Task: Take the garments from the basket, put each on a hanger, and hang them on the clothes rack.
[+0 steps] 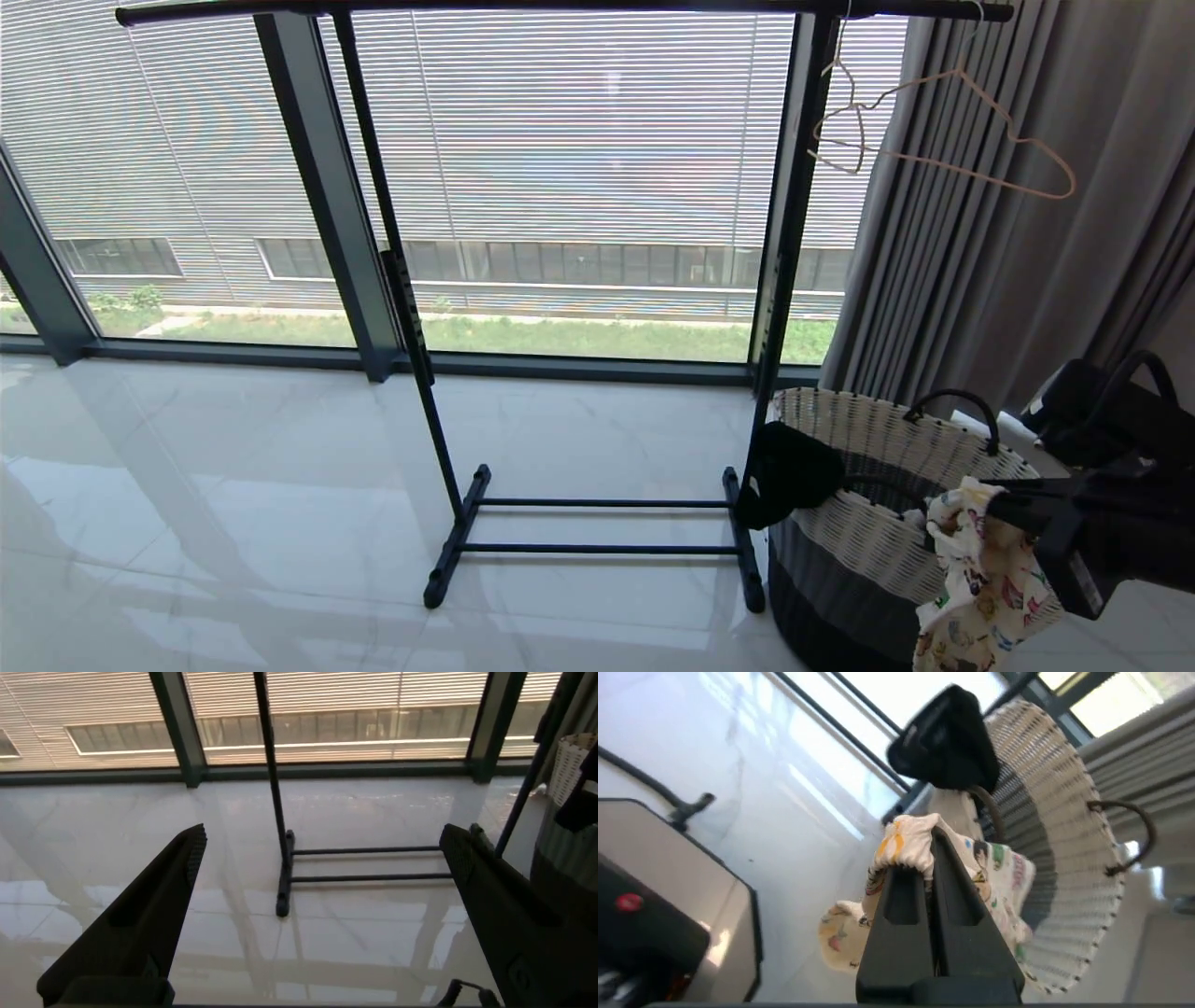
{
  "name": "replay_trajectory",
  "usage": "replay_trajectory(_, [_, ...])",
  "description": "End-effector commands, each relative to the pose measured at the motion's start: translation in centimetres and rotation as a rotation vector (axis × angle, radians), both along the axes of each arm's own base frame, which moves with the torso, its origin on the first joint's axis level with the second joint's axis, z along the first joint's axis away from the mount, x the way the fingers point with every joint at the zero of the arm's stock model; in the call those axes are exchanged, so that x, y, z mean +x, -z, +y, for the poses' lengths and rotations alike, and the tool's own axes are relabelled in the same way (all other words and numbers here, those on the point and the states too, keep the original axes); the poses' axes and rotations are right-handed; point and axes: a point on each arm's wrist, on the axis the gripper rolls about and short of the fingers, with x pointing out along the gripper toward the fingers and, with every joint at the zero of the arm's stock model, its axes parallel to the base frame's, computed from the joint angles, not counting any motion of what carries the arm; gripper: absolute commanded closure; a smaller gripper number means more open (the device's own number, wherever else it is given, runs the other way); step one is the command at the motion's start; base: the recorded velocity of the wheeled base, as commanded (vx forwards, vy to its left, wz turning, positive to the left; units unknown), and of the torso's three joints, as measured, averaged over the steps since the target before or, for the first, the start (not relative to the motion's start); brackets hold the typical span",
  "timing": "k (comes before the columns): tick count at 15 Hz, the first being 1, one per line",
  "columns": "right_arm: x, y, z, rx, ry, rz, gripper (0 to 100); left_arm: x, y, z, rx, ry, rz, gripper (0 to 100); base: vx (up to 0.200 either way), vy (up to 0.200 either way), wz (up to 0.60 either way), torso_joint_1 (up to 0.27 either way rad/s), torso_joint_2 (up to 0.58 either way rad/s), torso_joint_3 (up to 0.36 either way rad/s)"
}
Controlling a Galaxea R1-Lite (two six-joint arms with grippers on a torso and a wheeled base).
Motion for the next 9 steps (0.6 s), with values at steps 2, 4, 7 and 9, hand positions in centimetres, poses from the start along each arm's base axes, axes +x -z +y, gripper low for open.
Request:
replay_trajectory(2, [-0.5,0.0,1.5,0.073,-0.092,0.030,100,-0.3,-3.1,0.0,-0.040,0.060,-0.047,0,0.000,0.000,0.00,0.000,0.00,0.000])
replay_trajectory(4, [0.1,0.2,2.0,0.093,-0.119,0.037,100,2.1,-10.9,-0.1,-0.207,0.156,-0.034,0,0.000,0.000,0.00,0.000,0.00,0.000])
replay_trajectory(7, [1.4,0.1,3.0,0.182,-0.128,0.010,100,9.3,-15.4,-1.2,-0.211,0.198,0.051,0,0.000,0.000,0.00,0.000,0.00,0.000])
replay_trajectory(9, [2.0,-0.3,3.5,0.235,-0.137,-0.026,100,12.9,-15.7,-3.2,-0.206,0.313,0.098,0,0.000,0.000,0.00,0.000,0.00,0.000])
